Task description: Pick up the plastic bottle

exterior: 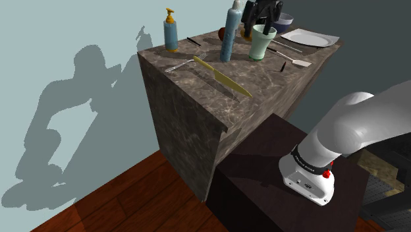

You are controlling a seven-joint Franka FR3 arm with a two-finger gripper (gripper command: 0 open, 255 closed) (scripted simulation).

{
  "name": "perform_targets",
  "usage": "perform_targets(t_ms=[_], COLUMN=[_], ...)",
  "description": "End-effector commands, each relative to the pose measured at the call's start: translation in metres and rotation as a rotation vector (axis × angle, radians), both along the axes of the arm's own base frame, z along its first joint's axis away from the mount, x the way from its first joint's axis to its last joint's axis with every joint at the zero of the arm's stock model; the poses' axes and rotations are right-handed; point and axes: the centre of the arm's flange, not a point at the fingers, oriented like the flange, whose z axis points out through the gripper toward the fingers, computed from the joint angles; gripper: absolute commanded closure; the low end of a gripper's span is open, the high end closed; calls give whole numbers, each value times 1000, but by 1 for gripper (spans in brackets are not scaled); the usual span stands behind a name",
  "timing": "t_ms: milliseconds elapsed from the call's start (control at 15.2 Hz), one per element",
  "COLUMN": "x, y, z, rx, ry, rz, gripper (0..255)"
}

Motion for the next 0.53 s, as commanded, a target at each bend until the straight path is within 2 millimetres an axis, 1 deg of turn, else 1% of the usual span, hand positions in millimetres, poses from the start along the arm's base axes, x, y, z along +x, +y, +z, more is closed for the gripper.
perform_targets(t_ms=[0, 462], x=[19, 83], y=[-7, -31], z=[9, 47], rx=[-5, -21], ry=[-30, -128], rz=[-33, -144], gripper=[0, 0])
